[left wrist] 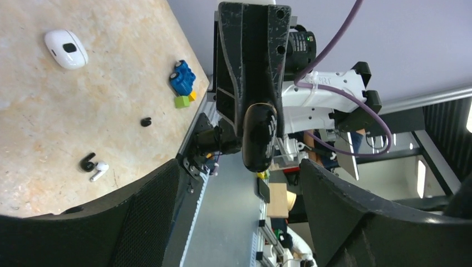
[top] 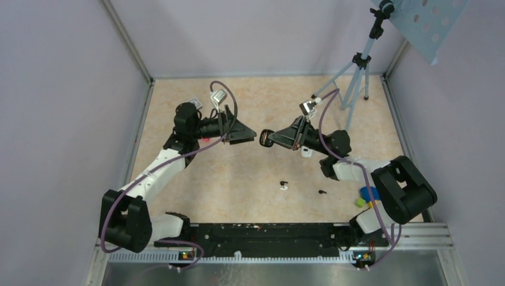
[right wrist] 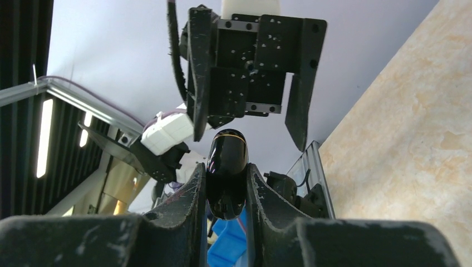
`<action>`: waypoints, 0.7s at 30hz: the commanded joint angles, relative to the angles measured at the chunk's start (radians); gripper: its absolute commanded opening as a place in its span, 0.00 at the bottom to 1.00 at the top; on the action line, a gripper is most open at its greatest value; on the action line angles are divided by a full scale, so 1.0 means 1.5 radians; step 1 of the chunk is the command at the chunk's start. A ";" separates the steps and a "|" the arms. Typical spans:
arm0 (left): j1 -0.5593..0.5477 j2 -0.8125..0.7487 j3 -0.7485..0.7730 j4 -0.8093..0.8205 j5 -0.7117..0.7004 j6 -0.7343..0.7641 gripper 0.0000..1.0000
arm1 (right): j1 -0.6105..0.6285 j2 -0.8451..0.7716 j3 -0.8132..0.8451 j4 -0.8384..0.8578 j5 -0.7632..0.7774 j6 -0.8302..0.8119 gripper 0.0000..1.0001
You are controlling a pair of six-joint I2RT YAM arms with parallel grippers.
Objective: Insert the wireless bluetooth earbuds into the charging case
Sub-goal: Pass from the right arm to the left
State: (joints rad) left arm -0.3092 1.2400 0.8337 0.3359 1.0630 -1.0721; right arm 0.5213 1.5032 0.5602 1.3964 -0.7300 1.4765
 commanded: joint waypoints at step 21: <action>-0.073 0.036 0.025 0.189 0.025 -0.097 0.52 | 0.012 -0.050 0.029 -0.012 -0.015 -0.028 0.00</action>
State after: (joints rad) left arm -0.4122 1.2881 0.8391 0.5518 1.1027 -1.2064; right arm 0.5282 1.4483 0.5686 1.3445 -0.7506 1.4452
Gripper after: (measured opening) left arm 0.528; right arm 0.201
